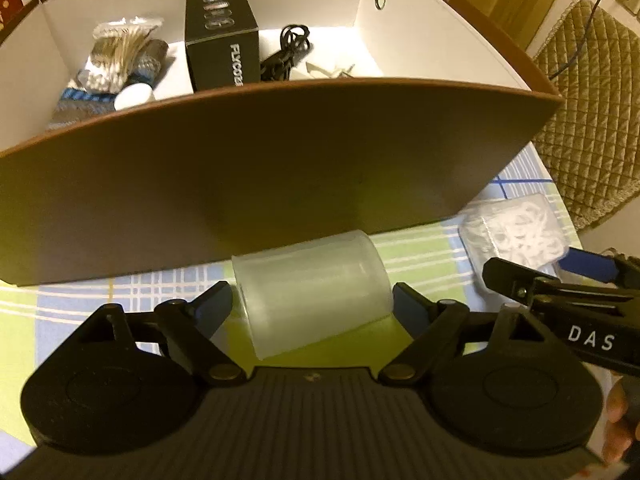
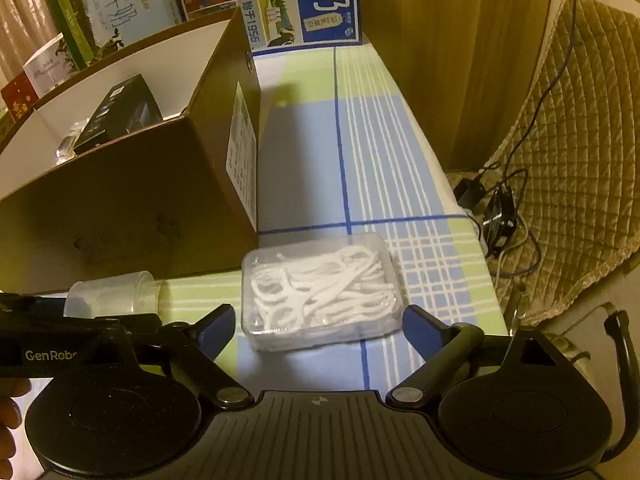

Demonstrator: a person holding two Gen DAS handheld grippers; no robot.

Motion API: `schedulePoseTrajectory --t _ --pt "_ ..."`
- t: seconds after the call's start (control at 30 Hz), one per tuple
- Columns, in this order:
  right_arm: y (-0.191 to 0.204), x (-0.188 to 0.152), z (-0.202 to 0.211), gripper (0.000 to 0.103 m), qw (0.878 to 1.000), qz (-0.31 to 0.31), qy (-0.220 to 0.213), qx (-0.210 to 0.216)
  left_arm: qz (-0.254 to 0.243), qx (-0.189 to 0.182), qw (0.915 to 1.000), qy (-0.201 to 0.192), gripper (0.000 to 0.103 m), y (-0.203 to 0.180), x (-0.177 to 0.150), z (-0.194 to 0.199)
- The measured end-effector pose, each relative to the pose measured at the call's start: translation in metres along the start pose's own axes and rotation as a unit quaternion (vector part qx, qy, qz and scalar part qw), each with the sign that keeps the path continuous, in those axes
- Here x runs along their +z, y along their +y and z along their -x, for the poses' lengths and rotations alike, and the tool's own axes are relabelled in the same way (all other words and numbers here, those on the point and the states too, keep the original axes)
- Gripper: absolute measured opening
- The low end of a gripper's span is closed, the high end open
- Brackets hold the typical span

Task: Organize objects
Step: 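Grasp the clear plastic cup with the left tool while the right tool grasps the floss pick box, then lift the cup and floss pick box and carry them toward the brown box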

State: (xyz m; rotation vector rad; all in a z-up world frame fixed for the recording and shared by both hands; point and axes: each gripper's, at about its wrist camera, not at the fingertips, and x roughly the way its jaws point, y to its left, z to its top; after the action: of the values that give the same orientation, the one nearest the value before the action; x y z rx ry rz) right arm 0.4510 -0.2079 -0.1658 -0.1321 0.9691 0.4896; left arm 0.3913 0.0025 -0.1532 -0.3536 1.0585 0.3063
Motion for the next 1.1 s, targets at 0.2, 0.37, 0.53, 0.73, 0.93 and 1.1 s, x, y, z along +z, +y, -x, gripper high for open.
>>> schedulePoseTrajectory --t 0.2,0.37,0.53,0.73,0.93,1.1 --pt "0.007 0.003 -0.008 0.092 1.0 0.026 -0.005 -0.013 -0.013 0.003 0.9999 -0.007 0.074 0.005 -0.004 0.004" --pt "0.011 0.003 -0.008 0.086 0.998 0.053 -0.004 -0.017 -0.035 0.008 0.9993 -0.013 0.069 0.01 -0.015 0.013" --pt "0.022 -0.007 0.0 0.086 0.997 0.077 0.004 0.0 -0.018 0.015 0.9997 -0.006 0.069 0.033 -0.029 0.023" --pt "0.05 -0.032 0.015 0.086 0.993 0.114 0.021 0.034 0.0 0.024 0.9997 0.006 0.069 0.066 -0.056 0.043" --pt "0.084 -0.052 0.026 0.086 0.985 0.152 0.035 0.068 0.024 0.035 0.9988 0.023 0.069 0.097 -0.086 0.063" --pt "0.112 -0.067 0.034 0.086 0.976 0.188 0.047 0.101 0.034 0.038 0.9983 0.031 0.069 0.108 -0.104 0.074"
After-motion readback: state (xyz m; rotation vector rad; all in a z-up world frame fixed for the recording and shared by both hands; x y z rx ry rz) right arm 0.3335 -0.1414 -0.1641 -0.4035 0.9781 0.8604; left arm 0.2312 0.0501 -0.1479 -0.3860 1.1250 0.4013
